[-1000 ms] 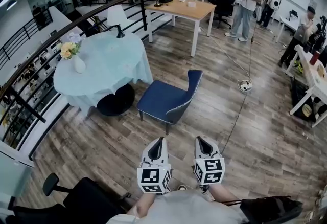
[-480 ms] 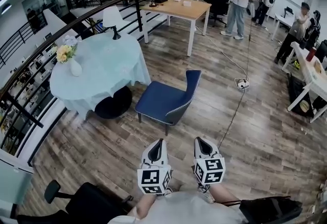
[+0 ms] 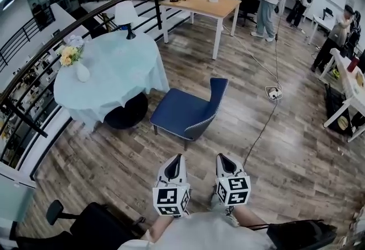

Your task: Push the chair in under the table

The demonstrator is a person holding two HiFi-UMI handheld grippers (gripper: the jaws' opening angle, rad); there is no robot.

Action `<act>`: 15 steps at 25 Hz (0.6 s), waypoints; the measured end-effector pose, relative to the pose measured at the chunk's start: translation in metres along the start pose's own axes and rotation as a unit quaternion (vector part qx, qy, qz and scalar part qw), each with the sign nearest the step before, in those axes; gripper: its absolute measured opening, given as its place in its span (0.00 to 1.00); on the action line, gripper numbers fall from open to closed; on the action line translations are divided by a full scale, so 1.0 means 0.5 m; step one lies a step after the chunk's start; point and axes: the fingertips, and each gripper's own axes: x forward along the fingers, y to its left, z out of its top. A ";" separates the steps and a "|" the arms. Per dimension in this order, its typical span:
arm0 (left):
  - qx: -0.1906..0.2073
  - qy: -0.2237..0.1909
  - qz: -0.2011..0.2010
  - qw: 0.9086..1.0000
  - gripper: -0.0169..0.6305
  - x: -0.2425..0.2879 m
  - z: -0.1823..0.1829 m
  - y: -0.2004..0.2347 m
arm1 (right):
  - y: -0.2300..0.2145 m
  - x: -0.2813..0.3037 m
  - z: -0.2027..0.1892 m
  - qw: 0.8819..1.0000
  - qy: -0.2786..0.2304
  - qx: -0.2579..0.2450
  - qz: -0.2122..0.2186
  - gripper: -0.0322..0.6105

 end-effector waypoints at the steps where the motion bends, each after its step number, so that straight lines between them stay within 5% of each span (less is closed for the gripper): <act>1: -0.004 0.002 0.007 1.000 0.03 0.016 -0.003 0.001 | -0.009 0.012 0.002 1.000 0.003 -0.003 0.006 0.08; 15: -0.014 0.025 0.053 0.998 0.03 0.262 -0.016 -0.098 | -0.293 0.129 0.077 0.999 0.017 -0.017 0.034 0.08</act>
